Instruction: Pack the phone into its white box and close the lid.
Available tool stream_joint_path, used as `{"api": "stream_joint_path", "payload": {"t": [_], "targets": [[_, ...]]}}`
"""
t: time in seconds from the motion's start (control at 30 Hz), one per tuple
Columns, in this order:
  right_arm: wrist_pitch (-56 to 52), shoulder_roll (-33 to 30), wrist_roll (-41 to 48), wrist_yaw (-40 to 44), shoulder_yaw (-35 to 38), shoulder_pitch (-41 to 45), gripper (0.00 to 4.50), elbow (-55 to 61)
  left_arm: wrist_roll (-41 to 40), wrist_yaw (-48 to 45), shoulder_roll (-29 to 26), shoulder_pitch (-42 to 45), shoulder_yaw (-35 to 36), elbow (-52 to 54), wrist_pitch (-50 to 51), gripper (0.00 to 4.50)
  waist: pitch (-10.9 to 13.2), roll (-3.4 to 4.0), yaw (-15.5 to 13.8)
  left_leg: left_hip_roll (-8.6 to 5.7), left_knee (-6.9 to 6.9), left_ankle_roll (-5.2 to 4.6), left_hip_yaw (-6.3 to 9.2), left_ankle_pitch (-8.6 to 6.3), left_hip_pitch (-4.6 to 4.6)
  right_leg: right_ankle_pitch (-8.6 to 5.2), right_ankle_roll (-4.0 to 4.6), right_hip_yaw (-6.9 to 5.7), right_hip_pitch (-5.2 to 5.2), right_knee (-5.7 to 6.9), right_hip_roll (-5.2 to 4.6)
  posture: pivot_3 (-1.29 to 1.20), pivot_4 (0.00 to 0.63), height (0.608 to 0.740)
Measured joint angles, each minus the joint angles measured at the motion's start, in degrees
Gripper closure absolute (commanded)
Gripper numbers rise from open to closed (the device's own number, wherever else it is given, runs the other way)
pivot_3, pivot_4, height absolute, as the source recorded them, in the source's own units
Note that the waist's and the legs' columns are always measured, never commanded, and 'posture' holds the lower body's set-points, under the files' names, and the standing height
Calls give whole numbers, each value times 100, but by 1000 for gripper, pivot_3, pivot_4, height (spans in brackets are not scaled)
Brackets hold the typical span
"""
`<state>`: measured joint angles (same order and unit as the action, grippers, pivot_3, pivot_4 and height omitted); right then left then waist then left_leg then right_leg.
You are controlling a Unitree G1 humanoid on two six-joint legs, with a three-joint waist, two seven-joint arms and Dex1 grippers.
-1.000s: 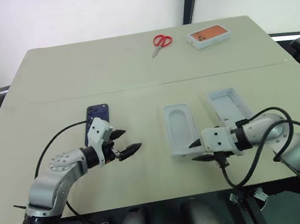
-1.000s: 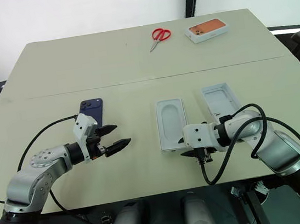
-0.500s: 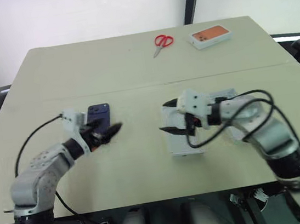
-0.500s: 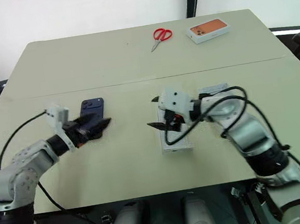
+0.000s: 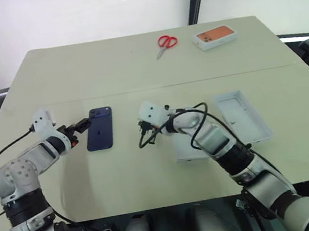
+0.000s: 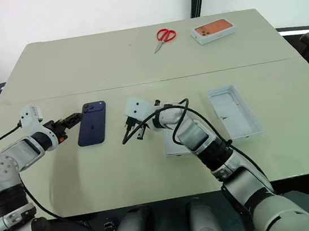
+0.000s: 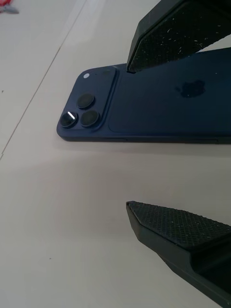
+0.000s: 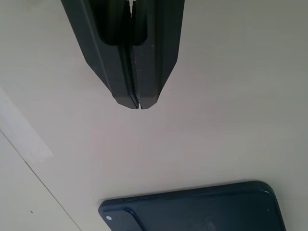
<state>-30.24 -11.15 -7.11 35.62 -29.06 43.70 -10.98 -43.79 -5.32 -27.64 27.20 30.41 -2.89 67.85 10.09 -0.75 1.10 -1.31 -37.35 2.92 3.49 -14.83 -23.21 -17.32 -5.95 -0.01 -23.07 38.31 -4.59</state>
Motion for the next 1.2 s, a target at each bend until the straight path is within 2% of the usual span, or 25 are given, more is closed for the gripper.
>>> {"api": "stream_joint_path", "payload": {"t": [0.2, 0.33, 0.8, 1.17, 1.2], "targets": [[655, 808, -454, -323, -298, 484, 4440, -1186, 28, -190, -216, 480, -247, -359, 729, 0, -2, -1, 27, 2, 16, 18, -1, 10, 0, 0, 0, 2, -13, 9, 2, 0, 150, 740], [976, 1037, -596, -322, -388, 542, 4440, -1621, -136, -366, -100, 528, -148, -278, 1200, 0, -6, -1, -2, 3, 11, 18, 1, 10, 1, 0, 0, 3, -7, 9, -6, 0, 150, 740], [1271, 985, -838, -128, -369, 426, 4440, -1520, -256, -379, 782, 404, 553, 481, 2165, 0, -14, -5, -28, 2, 11, 18, 2, 10, 1, 0, 0, 3, -4, 7, -9, 0, 150, 740], [1137, 830, -901, -23, -371, 103, 4440, -1072, -294, -368, 961, 607, 1076, 138, 2382, 0, -14, -5, -26, 2, 11, 19, 2, 11, 1, 0, 0, 2, -5, 7, -7, 0, 150, 740], [1131, 827, -907, -21, -371, 99, 4500, -1051, -287, -362, 957, 641, 1129, 81, 2403, 537, -14, -5, -22, 2, 11, 20, 3, 11, 1, 0, 0, 2, -6, 7, -7, 0, 150, 740]]}}
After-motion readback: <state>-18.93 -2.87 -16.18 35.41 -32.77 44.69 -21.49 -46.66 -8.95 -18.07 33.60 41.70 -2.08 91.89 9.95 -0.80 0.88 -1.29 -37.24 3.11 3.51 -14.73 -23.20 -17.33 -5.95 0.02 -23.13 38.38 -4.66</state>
